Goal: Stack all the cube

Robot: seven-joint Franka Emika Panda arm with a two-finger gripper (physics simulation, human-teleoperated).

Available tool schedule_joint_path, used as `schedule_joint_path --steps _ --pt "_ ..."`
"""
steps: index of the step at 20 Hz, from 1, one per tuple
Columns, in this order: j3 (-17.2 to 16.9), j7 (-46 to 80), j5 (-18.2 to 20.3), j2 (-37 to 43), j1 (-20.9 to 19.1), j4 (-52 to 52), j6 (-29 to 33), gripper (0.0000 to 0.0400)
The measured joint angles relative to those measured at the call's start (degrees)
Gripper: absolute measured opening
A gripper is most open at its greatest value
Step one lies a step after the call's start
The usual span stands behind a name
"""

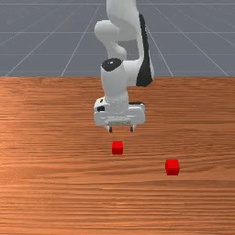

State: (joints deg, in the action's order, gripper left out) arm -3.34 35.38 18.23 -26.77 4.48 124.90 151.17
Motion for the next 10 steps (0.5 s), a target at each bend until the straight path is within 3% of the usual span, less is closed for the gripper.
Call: schedule_joint_path --steps 4,10 --pt "-1.89 1.79 -1.07 -4.75 1.17 -2.06 6.21 0.0400" --pt "-2.11 2.11 -1.47 -9.98 1.08 -8.05 7.22 0.0400"
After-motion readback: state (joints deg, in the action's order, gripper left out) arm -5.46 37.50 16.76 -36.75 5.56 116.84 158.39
